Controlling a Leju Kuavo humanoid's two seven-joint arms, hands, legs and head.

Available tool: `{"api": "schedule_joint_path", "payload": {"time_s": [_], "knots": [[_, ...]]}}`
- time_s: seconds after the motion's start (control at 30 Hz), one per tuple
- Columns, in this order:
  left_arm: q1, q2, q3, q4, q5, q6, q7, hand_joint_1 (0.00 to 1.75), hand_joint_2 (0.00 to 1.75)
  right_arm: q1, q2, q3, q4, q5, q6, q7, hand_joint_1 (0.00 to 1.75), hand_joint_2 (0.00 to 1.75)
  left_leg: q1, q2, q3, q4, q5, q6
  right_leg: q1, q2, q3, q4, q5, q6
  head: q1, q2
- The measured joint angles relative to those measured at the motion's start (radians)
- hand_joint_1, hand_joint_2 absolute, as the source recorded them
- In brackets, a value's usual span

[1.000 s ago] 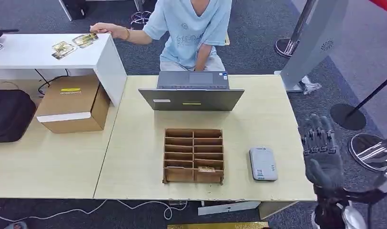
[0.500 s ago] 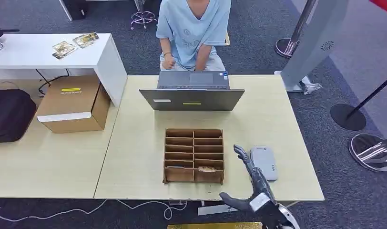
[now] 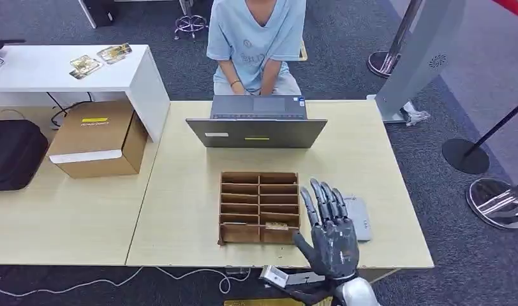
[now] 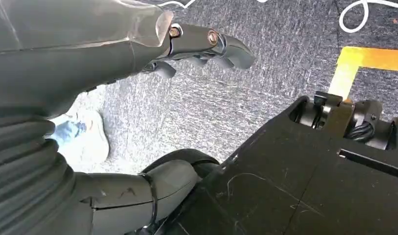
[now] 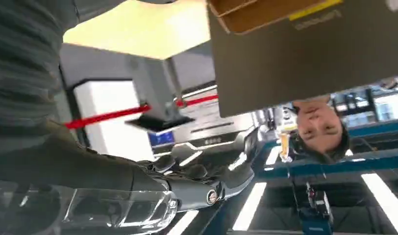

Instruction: Pass the card to the sensor for recognition and then transmit it.

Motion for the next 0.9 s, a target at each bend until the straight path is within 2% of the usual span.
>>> {"api": "schedule_joint_path", "payload": {"time_s": [0.03, 0.07, 0.13, 0.27, 0.37, 0.5, 0.73, 0.9], "knots": [[0.000, 0.000, 0.001, 0.000, -0.001, -0.002, 0.000, 0.00, 1.75, -0.013, -0.017, 0.023, 0.009, 0.005, 0.006, 0.068, 0.00, 1.75, 0.000, 0.000, 0.000, 0.000, 0.000, 0.000, 0.000, 0.000, 0.000, 0.000, 0.000, 0.000, 0.000, 0.000], [-0.001, 0.000, 0.002, 0.000, -0.001, -0.003, 0.000, 0.00, 1.75, -0.031, -0.043, 0.063, 0.020, 0.011, 0.027, 0.169, 0.00, 1.75, 0.000, 0.000, 0.000, 0.000, 0.000, 0.000, 0.000, 0.000, 0.000, 0.000, 0.000, 0.000, 0.000, 0.000], [-0.001, 0.000, 0.004, 0.000, 0.004, -0.004, 0.003, 0.00, 1.75, -0.061, -0.083, 0.134, 0.038, 0.010, 0.082, 0.285, 0.00, 1.75, 0.000, 0.001, 0.001, 0.000, 0.000, 0.000, 0.000, 0.001, 0.000, 0.000, 0.001, 0.000, 0.000, 0.000], [0.000, 0.000, 0.017, 0.000, 0.015, -0.004, 0.003, 0.00, 1.75, -0.077, -0.127, 0.228, 0.046, 0.012, 0.170, 0.331, 0.00, 1.75, -0.001, 0.000, 0.000, 0.000, 0.000, 0.000, 0.000, 0.000, 0.000, 0.000, 0.001, 0.000, 0.000, 0.000], [0.000, 0.000, 0.026, 0.000, 0.022, -0.004, 0.011, 0.00, 1.75, -0.084, -0.148, 0.256, 0.045, 0.012, 0.219, 0.336, 0.00, 1.75, 0.000, 0.001, 0.000, 0.000, 0.000, 0.000, 0.000, 0.000, 0.000, 0.000, 0.001, 0.000, 0.000, 0.000], [0.001, 0.000, 0.040, 0.000, 0.036, -0.002, 0.018, 0.00, 1.75, -0.073, -0.148, 0.255, 0.045, 0.011, 0.256, 0.288, 0.00, 1.75, 0.000, 0.001, 0.000, 0.000, 0.000, 0.000, 0.000, 0.000, 0.000, 0.000, 0.001, 0.000, 0.000, 0.000], [0.002, 0.000, 0.061, 0.000, 0.047, -0.002, 0.018, 0.00, 1.75, -0.060, -0.145, 0.225, 0.046, 0.011, 0.273, 0.286, 0.00, 1.75, 0.000, 0.001, 0.000, 0.000, 0.000, 0.000, 0.000, 0.001, 0.000, 0.000, 0.001, 0.000, 0.000, 0.000], [0.003, 0.000, 0.069, 0.000, 0.042, -0.002, 0.018, 0.00, 1.75, -0.047, -0.128, 0.207, 0.048, 0.011, 0.286, 0.262, 0.00, 1.75, 0.000, 0.001, 0.001, 0.000, 0.000, 0.000, 0.000, 0.001, 0.000, 0.000, 0.001, 0.000, 0.000, 0.000]]}}
